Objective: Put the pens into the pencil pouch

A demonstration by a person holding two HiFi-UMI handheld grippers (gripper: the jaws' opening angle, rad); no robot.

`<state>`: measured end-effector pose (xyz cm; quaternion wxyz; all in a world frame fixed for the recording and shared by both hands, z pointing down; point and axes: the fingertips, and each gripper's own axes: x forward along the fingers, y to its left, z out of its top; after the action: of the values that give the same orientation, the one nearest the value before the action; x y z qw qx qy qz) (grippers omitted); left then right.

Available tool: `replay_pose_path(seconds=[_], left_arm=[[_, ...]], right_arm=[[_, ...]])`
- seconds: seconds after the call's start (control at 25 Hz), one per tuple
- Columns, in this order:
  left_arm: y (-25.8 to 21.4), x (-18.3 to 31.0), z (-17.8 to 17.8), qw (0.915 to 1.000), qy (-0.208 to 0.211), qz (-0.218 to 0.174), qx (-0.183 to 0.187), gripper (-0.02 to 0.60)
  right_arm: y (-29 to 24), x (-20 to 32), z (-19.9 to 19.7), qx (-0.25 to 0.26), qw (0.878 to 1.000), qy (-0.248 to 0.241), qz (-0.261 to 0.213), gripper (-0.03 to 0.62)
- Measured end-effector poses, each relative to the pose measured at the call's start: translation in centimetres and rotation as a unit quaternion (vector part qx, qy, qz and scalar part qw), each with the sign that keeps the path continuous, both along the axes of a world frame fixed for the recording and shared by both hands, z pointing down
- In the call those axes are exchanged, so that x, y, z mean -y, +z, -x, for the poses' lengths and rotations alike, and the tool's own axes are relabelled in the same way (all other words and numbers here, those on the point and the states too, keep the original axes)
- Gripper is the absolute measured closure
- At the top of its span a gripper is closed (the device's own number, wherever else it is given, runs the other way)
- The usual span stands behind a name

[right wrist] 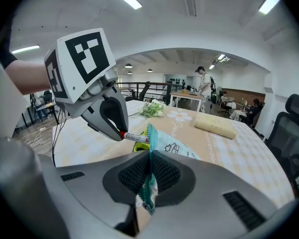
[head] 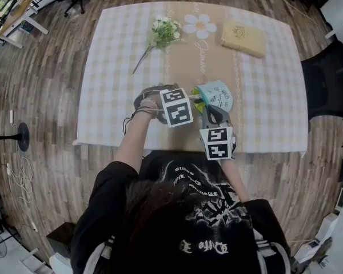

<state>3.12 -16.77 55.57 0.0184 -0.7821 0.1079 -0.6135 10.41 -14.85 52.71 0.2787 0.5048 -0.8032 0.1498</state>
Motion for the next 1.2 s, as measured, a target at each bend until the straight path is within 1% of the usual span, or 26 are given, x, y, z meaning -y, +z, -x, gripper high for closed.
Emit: replay_pose_path(seconds=[0.16,0.28,0.4,0.52,0.6,0.72,0.84,1.0,1.2], left_arm=[[-0.3,-0.3,-0.7,1.0000,0.000,-0.007,-0.003,0.502],[-0.6,-0.4,-1.6,0.9995,-0.010,-0.001,-0.031,0.502],[-0.4,1.0,-1.9,0.9976,-0.026,0.004,-0.064,0.502],[-0.5,2.7,-2.2,0.9967,-0.024,0.001,-0.077,0.502],[-0.7,3.0,-2.6,0.9956,-0.025,0.002,-0.091,0.502],[-1.0,2.5,-3.3,0.9937,-0.028,0.003,-0.109,0.502],[-1.2,1.4,-3.8,0.9925,-0.021,0.004,-0.120,0.502],[-1.8,0.5,-4.7,0.9869,-0.031,0.017,-0.158,0.502],[-2.1,0.5,-5.0,0.9816,-0.037,0.030,-0.185,0.502]], right_arm=[[-0.5,-0.3,0.2,-0.001,1.000,-0.009,0.001,0.572],[-0.7,-0.3,0.5,0.003,1.000,-0.014,0.001,0.572],[-0.2,1.0,1.2,0.006,1.000,-0.020,0.004,0.572],[-0.2,2.6,1.6,0.007,1.000,-0.026,0.005,0.572],[-0.1,2.8,1.7,0.010,0.999,-0.030,0.004,0.572],[-0.3,2.1,2.1,0.016,0.999,-0.040,0.000,0.572],[-0.3,0.7,2.7,0.020,0.998,-0.054,0.000,0.572],[-0.4,-0.7,3.6,0.026,0.997,-0.077,-0.003,0.572],[-0.9,-0.7,3.6,0.037,0.996,-0.081,-0.006,0.572]])
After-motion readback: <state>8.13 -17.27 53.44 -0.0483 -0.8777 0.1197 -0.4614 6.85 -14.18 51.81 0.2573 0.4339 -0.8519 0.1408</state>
